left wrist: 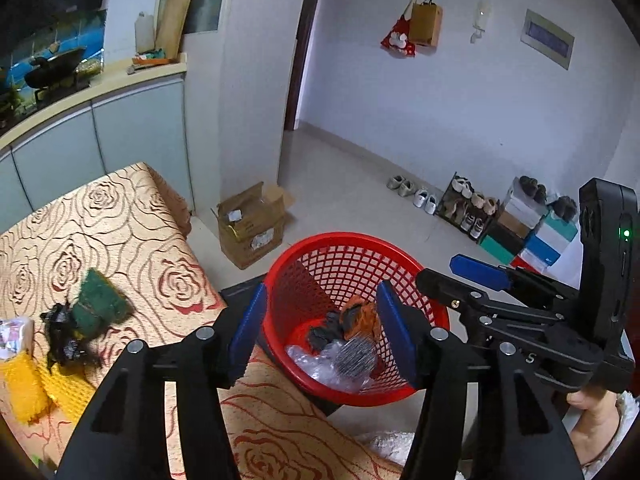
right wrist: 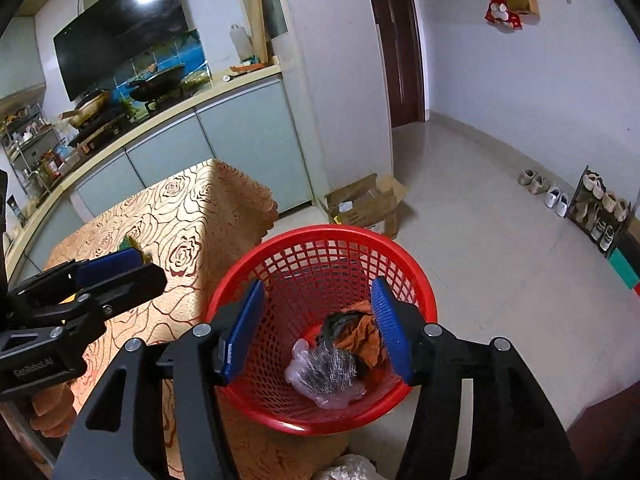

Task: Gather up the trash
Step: 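Carry the brown paper and steel wool to the red wastebasket and release both, then move both tools back over the table toward the white tissue and green mesh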

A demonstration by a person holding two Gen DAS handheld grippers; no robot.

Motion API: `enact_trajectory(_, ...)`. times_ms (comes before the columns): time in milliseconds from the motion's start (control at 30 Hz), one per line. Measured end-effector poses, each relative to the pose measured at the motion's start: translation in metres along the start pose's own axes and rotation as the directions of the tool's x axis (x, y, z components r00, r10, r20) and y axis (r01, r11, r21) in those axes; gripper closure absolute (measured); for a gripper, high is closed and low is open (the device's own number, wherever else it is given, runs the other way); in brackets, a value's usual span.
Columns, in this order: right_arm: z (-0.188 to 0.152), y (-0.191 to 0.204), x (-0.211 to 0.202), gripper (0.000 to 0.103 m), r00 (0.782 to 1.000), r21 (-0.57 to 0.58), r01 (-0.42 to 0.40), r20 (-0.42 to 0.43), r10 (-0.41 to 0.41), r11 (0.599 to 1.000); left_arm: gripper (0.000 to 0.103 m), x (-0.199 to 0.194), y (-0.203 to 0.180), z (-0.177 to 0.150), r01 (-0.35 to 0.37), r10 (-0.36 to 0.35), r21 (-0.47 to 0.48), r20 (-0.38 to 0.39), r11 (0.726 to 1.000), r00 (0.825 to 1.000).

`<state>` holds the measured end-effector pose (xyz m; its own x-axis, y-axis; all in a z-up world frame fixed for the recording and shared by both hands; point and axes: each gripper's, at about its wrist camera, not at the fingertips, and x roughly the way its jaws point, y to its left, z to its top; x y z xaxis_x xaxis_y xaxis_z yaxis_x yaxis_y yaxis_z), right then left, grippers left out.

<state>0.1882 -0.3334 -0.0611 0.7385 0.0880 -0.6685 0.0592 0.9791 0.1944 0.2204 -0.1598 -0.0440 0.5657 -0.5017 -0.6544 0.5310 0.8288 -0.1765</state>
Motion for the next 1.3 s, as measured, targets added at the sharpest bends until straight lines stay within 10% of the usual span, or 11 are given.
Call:
enact_trajectory(633,-0.002,0.052,-0.044,0.037,0.995,-0.094,-0.039,0.09,0.048,0.995,0.035,-0.123,0.061,-0.025,-0.184,0.198,-0.094,0.171,0.978,0.965)
enact_trajectory(900,-0.007,0.087,-0.035,0.035,0.992,-0.141,-0.088,0.073,0.099,0.986,0.032,-0.196,0.126,-0.055,-0.336,0.377,-0.209,0.203,0.918,0.904)
enact_trajectory(1300,-0.011,0.139,-0.02,0.034,0.982,-0.198,-0.176,0.029,0.185,0.964,0.03,-0.288,0.208,-0.101,-0.539,0.625,-0.37,0.171,0.757,0.761)
